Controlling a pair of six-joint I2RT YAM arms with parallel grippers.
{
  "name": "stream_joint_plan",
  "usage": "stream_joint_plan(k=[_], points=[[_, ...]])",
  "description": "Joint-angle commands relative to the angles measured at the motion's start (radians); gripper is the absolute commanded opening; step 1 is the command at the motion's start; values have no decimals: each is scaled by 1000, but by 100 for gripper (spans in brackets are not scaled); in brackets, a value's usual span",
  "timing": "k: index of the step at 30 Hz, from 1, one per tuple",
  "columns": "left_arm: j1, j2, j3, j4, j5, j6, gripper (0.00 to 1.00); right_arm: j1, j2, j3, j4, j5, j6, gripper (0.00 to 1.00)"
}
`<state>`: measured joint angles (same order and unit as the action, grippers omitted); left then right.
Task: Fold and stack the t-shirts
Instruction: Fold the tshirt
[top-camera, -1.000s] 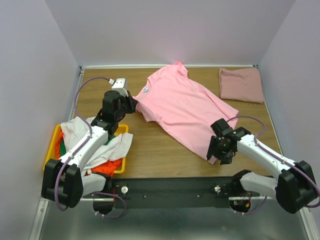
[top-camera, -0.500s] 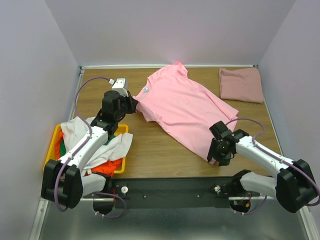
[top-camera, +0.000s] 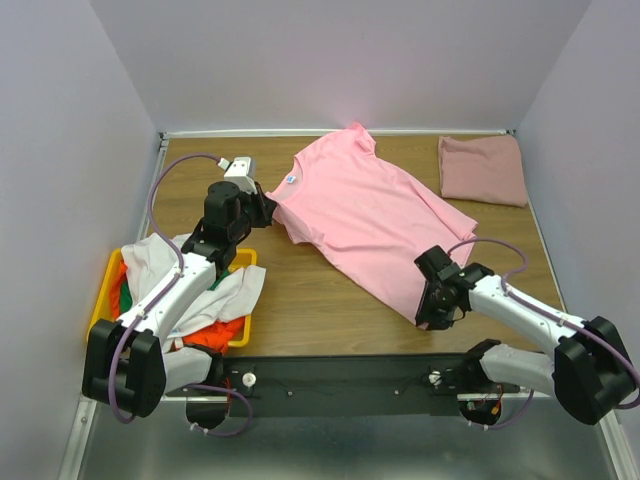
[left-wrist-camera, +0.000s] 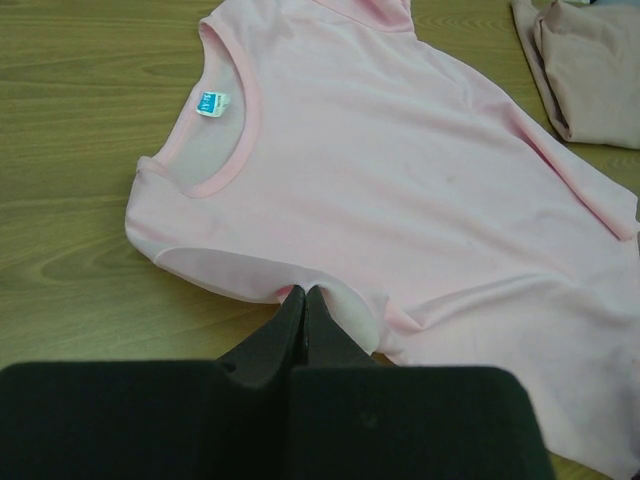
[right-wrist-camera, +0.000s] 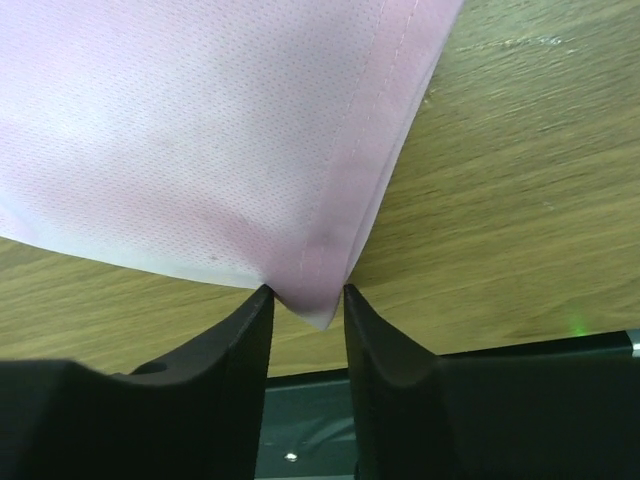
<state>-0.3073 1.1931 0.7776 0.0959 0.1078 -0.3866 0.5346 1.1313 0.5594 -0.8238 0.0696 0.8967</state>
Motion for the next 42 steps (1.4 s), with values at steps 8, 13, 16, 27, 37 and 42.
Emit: stream_joint_plan(k=[8, 13, 16, 27, 37, 42], points=[[5, -33, -14, 18, 21, 2, 0, 39, -7, -35, 31, -10, 44, 13], [4, -53, -15, -1, -2, -5, 0, 62, 4, -30, 6, -36, 38, 0], [0, -70, -21, -10, -13, -12, 0, 93, 2, -29, -18, -44, 45, 0], [-3, -162, -89, -44, -49, -47, 0, 151, -67, -39, -95, -63, 79, 0], [-9, -240, -113, -73, -88, -69, 0, 283, -44, 26, -92, -113, 160, 1], [-7, -199, -101, -45, -68, -57, 0, 286, -19, 46, -63, -39, 157, 0]])
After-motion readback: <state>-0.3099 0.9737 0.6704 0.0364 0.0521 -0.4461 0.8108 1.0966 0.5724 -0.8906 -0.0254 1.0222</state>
